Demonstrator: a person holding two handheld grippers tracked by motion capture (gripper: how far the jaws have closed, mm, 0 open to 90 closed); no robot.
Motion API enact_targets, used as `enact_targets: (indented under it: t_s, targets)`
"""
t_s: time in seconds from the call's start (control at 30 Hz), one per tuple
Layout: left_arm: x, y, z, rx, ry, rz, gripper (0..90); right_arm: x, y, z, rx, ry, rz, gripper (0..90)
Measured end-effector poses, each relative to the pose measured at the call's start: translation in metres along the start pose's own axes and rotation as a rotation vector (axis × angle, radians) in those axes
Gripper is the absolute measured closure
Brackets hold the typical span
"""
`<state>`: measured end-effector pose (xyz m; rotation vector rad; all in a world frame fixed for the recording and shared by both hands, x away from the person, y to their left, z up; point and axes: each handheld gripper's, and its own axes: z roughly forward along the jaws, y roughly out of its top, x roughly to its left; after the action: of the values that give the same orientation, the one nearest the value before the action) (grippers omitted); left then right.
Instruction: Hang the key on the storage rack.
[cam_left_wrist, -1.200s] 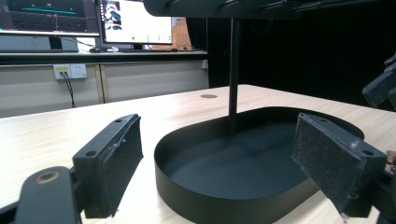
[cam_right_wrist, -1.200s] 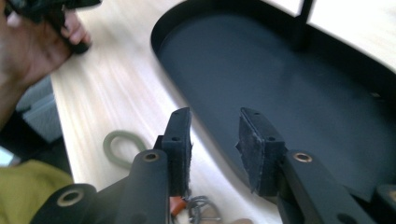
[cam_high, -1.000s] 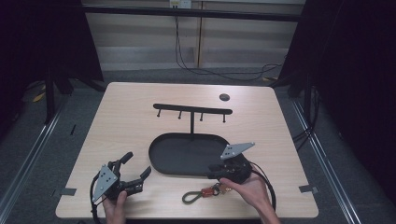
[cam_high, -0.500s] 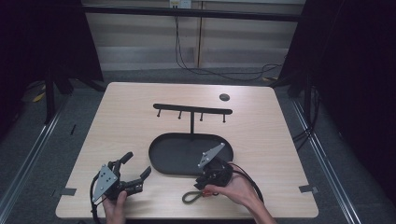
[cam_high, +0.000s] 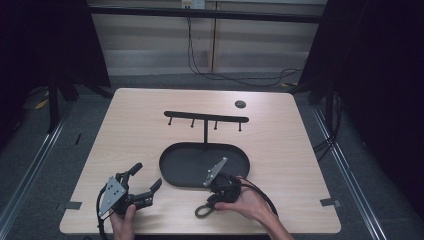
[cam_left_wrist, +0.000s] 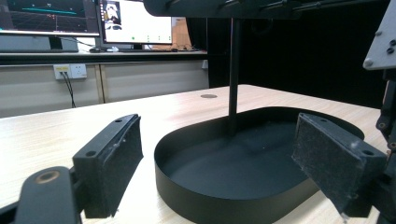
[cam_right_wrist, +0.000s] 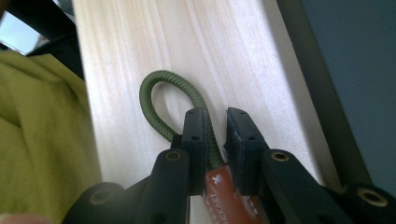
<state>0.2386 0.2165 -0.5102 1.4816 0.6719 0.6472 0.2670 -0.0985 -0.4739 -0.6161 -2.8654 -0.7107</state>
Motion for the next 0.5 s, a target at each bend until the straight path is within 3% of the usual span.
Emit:
enact_targets:
  t_s: [0.27, 0.43, 0.5]
  targets:
    - [-0.0001, -0.0001, 0.0000, -0.002, 0.000, -0.002, 15.6, 0.0020, 0.0053, 0.0021, 0.045, -0.046, -0.031, 78.8]
    - [-0.0002, -0.0001, 0.0000, -0.001, -0.002, -0.002, 15.7, 0.0031, 0.0072, 0.0023, 0.061, -0.050, -0.049, 78.3]
    - [-0.0002, -0.0001, 0.0001, -0.001, -0.001, -0.003, 15.6, 0.0062, 0.0093, 0.0029, 0.081, -0.073, -0.059, 82.2]
